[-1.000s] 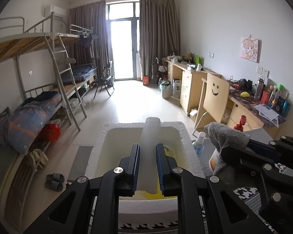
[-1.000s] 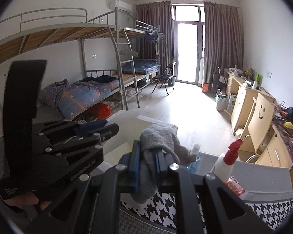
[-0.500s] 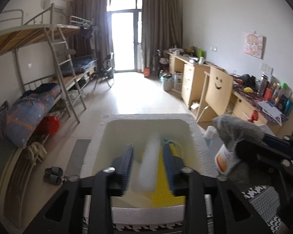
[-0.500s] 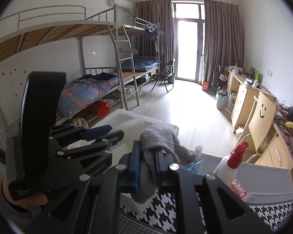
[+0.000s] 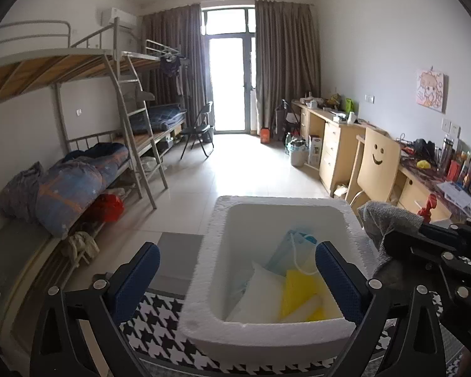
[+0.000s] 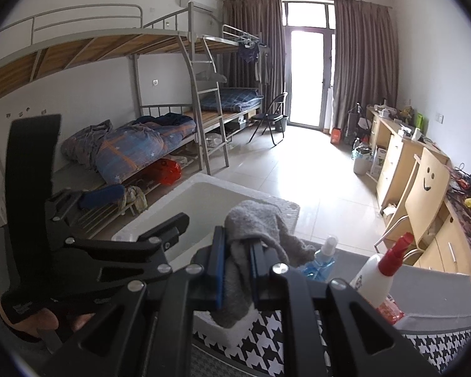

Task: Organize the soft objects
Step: 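Lower right gripper into the foam box and open it to release the grey sock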

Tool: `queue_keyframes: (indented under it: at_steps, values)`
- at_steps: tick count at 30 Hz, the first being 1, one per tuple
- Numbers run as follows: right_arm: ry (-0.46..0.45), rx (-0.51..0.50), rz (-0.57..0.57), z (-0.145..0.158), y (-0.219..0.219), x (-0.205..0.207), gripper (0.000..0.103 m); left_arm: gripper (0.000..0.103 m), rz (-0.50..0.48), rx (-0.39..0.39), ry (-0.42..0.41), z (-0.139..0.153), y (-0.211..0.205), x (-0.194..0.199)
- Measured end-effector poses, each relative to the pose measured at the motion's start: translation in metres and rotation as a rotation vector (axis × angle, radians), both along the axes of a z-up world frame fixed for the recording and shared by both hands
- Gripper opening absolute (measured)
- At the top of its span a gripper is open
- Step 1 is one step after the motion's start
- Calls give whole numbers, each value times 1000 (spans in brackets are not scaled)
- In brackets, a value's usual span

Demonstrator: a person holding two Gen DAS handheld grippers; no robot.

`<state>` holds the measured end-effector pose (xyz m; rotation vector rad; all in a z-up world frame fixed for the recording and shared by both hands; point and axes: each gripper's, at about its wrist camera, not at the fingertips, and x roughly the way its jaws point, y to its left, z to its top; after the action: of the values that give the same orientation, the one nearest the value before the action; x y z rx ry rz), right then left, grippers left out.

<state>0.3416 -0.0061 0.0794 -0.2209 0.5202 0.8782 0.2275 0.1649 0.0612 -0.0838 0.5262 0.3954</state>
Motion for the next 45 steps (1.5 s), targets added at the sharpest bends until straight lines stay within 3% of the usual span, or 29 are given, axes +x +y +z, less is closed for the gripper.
queue_keyframes:
  at_steps: [21, 36, 38, 40, 42, 45]
  values:
    - [28, -25, 88, -3, 23, 13, 17, 101, 114, -9, -8, -3, 31, -38]
    - [51, -79, 132, -13, 40, 11, 18, 101, 115, -33, -17, -7, 43, -51]
    - [54, -93, 123, -15, 41, 12, 24, 101, 112, -32, -19, -6, 43, -53]
    - [79, -102, 124, -16, 40, 13, 39, 101, 109, -34, -18, -6, 43, -53]
    - [95, -114, 115, -17, 39, 14, 60, 101, 108, -32, -16, -6, 43, -53]
    - [78, -124, 97, -16, 38, 11, 62, 101, 104, -36, -14, -6, 41, -52]
